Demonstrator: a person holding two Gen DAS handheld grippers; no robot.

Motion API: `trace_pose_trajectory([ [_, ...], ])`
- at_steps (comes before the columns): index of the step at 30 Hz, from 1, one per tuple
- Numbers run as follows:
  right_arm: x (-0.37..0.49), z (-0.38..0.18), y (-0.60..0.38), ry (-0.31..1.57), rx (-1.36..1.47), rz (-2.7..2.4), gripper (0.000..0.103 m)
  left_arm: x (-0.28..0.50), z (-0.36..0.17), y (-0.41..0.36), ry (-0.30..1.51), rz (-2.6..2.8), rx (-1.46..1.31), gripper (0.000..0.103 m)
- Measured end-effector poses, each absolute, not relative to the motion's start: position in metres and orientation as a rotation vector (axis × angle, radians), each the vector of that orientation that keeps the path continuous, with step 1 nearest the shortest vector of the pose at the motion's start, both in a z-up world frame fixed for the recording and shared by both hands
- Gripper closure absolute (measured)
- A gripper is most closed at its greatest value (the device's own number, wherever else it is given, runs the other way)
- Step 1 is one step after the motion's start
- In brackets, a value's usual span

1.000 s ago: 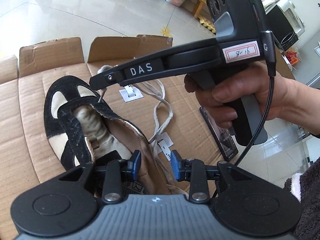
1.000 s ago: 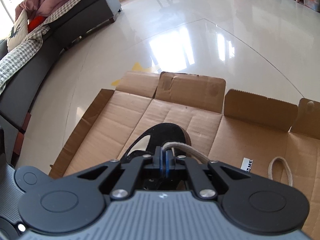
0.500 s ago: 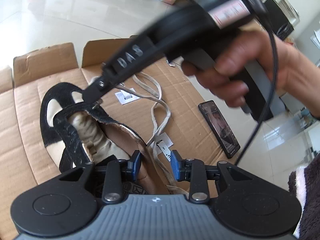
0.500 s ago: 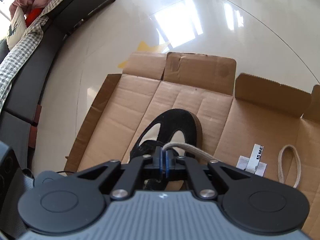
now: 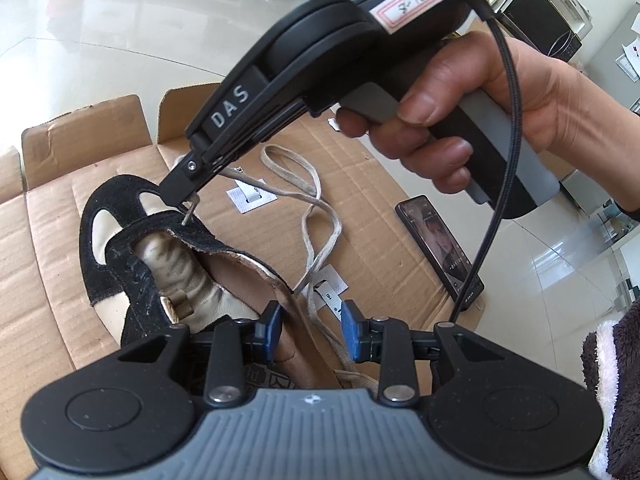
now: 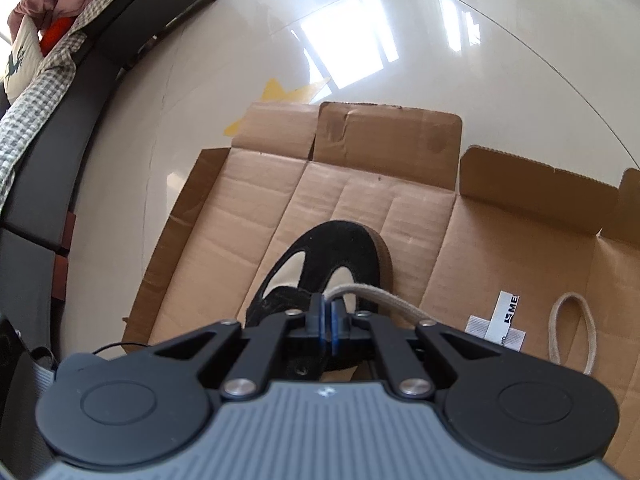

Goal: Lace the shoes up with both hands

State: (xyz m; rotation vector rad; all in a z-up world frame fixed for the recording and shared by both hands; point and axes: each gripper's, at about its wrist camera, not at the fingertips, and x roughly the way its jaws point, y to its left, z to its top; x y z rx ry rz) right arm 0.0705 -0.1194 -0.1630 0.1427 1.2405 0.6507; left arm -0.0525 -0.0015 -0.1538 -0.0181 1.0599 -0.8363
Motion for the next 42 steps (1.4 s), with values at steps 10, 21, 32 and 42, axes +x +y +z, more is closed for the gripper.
trace_pose_trajectory([
  [10, 0.065, -0.168, -0.116, 1.218, 0.165, 0.674, 0.1, -0.051, -0.157, -0.006, 1.061, -0.836, -0.016, 0.071],
  [21, 0.067, -0.163, -0.12, 1.187, 0.169, 0.66, 0.1, -0.051, -0.159, -0.009, 1.061, -0.84, -0.014, 0.071],
  [32, 0.061, -0.161, -0.123, 1.073, 0.133, 0.662, 0.1, -0.05, -0.16, -0.01, 1.062, -0.844, -0.011, 0.071],
  [42, 0.053, -0.174, -0.127, 1.023, 0.128, 0.672, 0.1, -0.05, -0.161, -0.008, 1.061, -0.846, -0.011, 0.07],
])
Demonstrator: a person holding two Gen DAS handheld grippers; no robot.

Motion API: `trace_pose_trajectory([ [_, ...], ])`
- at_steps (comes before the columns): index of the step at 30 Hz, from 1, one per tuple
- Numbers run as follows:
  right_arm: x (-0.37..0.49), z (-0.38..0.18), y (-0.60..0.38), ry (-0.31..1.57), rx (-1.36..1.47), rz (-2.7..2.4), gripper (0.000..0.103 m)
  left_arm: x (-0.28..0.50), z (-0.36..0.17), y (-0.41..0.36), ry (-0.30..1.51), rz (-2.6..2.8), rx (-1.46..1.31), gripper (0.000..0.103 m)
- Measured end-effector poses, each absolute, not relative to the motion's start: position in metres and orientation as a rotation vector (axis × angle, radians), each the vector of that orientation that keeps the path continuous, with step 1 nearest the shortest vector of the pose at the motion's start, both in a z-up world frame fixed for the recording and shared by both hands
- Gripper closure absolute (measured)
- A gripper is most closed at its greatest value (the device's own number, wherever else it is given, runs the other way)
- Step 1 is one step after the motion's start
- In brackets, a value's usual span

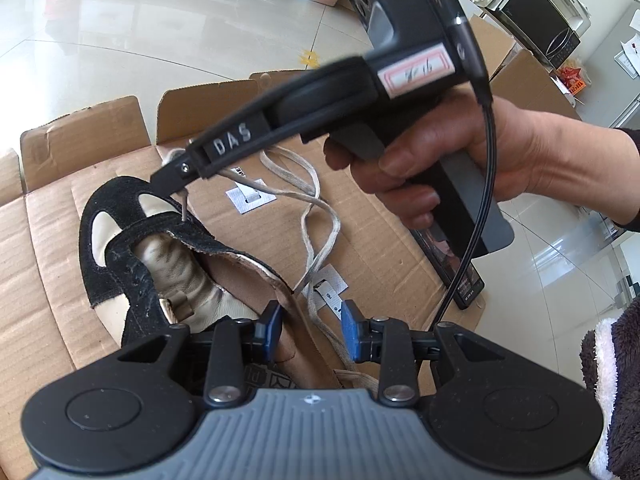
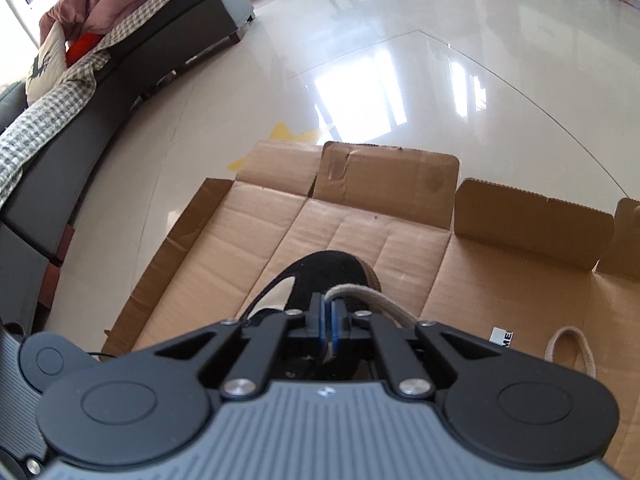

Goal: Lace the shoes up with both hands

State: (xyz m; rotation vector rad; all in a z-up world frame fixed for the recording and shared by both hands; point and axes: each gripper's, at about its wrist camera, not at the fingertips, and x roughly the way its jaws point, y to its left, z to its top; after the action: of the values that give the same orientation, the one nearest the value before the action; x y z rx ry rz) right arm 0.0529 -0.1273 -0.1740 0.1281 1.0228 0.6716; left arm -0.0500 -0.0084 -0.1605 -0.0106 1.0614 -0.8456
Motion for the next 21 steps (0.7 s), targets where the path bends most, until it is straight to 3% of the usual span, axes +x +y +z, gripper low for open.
trace_pose_trajectory([
  [21, 0.0478, -0.1736, -0.1177, 1.01, 0.09, 0.7, 0.1, -0.0496, -0.1593, -0.0076, 1.063, -0.847, -0.011, 0.071],
])
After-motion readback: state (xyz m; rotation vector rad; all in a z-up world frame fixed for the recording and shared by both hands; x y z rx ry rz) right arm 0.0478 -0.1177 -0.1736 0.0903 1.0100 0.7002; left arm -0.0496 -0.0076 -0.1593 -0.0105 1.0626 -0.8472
